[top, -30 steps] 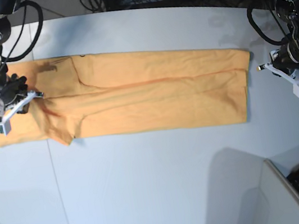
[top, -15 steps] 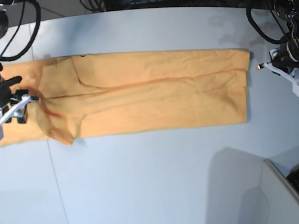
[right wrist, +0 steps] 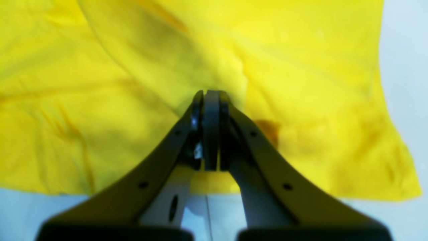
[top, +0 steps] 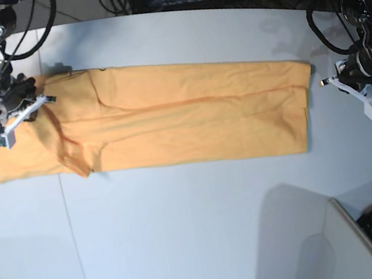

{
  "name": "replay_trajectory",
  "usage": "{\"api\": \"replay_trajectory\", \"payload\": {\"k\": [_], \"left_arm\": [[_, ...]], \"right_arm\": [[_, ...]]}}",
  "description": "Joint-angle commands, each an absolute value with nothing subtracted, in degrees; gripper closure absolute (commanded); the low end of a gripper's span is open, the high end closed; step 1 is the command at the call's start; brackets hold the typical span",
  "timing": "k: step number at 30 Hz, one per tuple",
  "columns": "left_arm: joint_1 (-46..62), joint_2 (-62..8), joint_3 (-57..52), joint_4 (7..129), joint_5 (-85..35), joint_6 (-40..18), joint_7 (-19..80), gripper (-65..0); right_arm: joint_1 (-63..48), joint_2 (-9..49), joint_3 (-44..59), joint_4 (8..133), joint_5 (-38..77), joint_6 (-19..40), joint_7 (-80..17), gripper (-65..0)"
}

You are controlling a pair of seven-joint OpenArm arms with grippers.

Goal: Layout the t-shirt on the table in an organized manner, then fold the t-shirt properly

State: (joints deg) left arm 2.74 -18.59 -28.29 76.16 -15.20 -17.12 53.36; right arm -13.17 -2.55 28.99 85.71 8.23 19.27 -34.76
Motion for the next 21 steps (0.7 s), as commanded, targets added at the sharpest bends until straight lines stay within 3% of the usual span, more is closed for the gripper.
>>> {"api": "replay_trajectory", "payload": {"k": [1,8,15,21], "left_arm": [[2.1,-19.7,-28.5,77.1,-15.4,-17.2,52.5,0.0],[2.1,-19.7,-28.5,77.2,-15.5,-17.2,52.5,0.0],[2.2,-19.6,-28.5,77.4,-15.6,-17.2,52.6,0.0],[3.3,-19.6,-28.5,77.3,-15.4,-17.2,52.5,0.0]], "right_arm": [[-12.7,-2.2,29.0,88.1,8.7,19.4,-33.7,0.0],[-9.8,-2.2,27.9,98.8,8.6,19.4,-34.1,0.0],[-2.4,-0.6,20.8,85.0,8.4,19.4,-33.7,0.0],[-5.5,-0.9,16.5,81.5,8.6,19.4,-33.6,0.0]]}}
